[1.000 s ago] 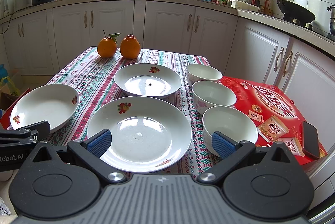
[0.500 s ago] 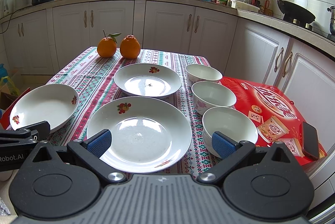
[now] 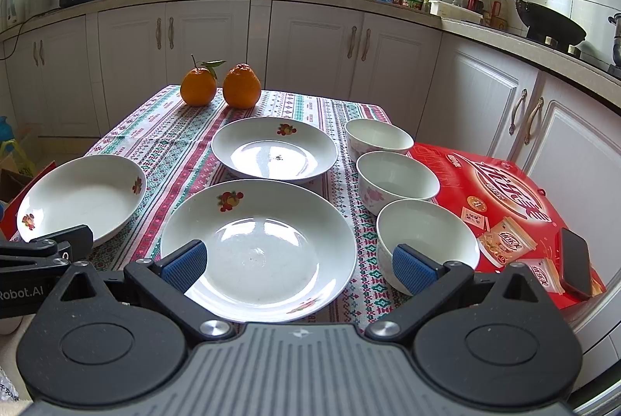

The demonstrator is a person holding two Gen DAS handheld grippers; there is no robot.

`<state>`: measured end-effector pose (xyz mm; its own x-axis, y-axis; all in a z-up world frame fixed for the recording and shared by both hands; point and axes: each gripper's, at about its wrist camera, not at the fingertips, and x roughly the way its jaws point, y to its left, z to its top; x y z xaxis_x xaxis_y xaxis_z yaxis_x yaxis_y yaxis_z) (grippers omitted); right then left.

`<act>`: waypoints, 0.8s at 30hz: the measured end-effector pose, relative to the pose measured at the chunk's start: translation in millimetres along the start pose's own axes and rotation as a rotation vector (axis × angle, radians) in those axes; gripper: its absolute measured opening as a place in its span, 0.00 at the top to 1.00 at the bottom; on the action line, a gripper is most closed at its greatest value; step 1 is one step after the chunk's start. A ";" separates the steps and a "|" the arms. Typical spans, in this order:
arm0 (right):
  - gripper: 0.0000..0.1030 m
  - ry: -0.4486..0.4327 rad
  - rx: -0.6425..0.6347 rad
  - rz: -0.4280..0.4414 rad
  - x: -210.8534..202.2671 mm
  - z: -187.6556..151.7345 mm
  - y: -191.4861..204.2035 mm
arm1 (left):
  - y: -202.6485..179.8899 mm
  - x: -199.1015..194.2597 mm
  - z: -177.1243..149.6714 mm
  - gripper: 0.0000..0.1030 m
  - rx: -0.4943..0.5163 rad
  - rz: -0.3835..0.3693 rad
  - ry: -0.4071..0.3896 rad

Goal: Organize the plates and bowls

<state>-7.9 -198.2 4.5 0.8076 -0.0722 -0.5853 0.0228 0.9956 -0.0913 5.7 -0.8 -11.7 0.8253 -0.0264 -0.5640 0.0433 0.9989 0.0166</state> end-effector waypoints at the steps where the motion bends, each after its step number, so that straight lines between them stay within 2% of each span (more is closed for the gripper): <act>1: 0.00 0.002 -0.002 0.001 1.2 0.3 0.7 | 1.1 0.4 0.4 0.00 -0.002 -0.001 0.003; 5: 0.00 0.011 -0.016 0.021 6.6 3.4 5.4 | 6.3 2.8 1.9 0.00 0.001 -0.023 0.020; 9: 0.00 -0.002 -0.043 0.079 12.0 15.3 4.1 | 21.4 0.2 1.3 0.00 0.001 -0.063 0.011; 12: 0.00 -0.033 -0.063 0.159 16.4 29.0 2.4 | 39.2 0.3 -2.7 0.00 0.003 -0.081 0.013; 16: 0.00 -0.042 -0.094 0.293 29.3 45.8 6.7 | 60.1 8.7 -14.4 0.00 0.026 -0.056 0.056; 24: 0.00 0.025 -0.143 0.387 58.3 61.7 29.4 | 85.0 43.1 -24.8 0.00 0.049 -0.067 0.147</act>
<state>76.2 -169.5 17.4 0.7259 0.3027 -0.6176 -0.3632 0.9312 0.0295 31.0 84.0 -55.1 0.7286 -0.0837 -0.6799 0.1257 0.9920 0.0127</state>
